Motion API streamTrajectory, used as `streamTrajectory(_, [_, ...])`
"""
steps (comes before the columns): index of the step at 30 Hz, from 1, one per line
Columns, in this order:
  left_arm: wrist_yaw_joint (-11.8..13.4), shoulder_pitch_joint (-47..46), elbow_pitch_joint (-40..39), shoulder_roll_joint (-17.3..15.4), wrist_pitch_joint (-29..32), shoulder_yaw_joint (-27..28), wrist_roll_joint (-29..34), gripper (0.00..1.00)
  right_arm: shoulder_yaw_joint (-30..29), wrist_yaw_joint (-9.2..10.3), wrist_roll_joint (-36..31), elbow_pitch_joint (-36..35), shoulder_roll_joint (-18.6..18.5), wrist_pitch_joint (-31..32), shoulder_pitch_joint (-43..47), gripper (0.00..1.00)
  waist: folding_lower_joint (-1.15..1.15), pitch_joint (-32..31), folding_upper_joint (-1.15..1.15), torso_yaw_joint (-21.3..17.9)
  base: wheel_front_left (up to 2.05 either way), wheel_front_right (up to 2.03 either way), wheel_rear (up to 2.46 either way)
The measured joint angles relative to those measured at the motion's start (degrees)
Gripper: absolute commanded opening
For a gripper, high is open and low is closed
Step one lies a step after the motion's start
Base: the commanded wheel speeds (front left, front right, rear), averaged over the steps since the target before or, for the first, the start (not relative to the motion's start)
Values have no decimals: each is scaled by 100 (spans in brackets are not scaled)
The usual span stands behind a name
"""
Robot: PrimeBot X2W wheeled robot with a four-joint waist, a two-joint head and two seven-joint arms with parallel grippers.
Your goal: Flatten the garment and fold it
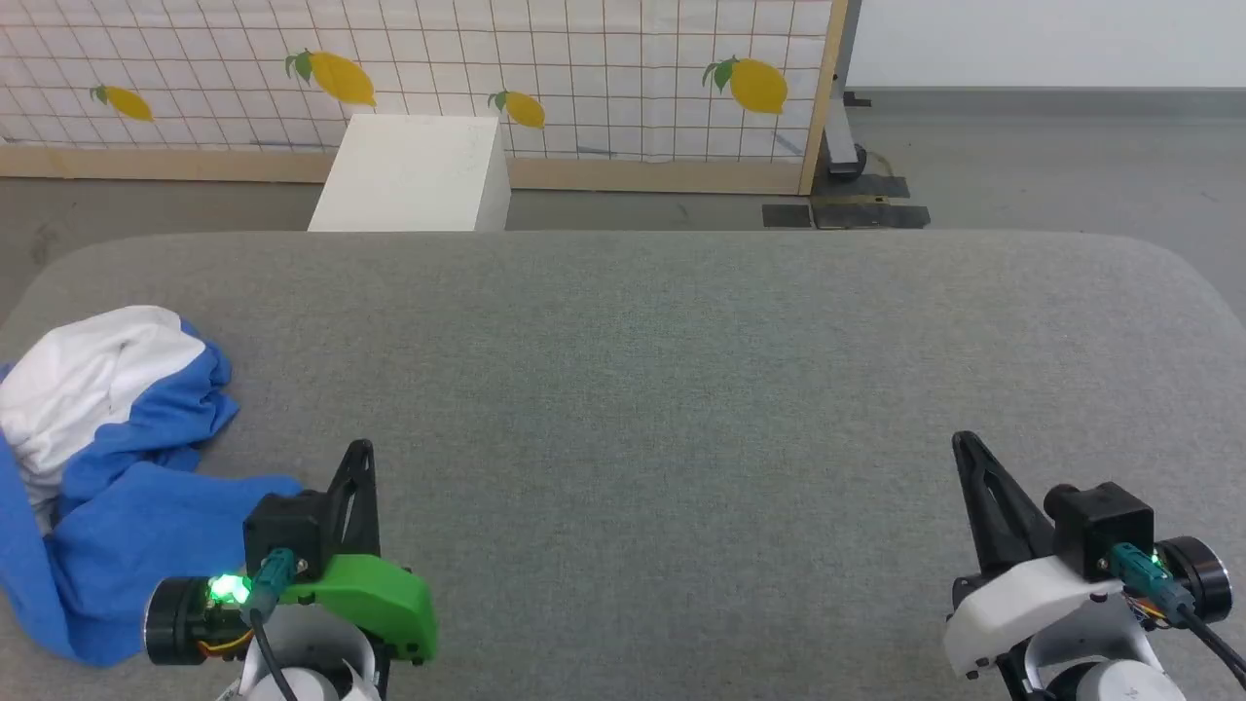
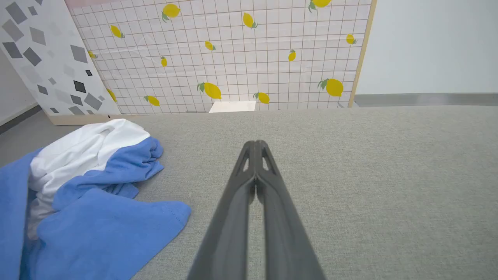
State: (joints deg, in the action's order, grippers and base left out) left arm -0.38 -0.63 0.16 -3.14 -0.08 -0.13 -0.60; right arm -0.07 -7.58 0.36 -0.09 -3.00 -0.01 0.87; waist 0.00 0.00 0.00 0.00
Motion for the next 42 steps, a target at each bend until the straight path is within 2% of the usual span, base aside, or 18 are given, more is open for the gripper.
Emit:
streamTrajectory(35, [0, 0, 0, 0, 0, -1, 0, 0, -1, 0, 0, 0, 0, 0, 0, 0, 0, 0, 0, 0, 0, 0, 0])
streamTrajectory(36, [-1, 0, 0, 0, 0, -1, 0, 100, 0, 0, 1, 0, 0, 0, 0, 100, 0, 0, 0, 0, 0, 0, 0])
streamTrajectory(42, [-1, -1, 5, -1, -1, -23, -19, 100, -7, 0, 4, 0, -1, -1, 3, 100, 0, 0, 0, 0, 0, 0, 0])
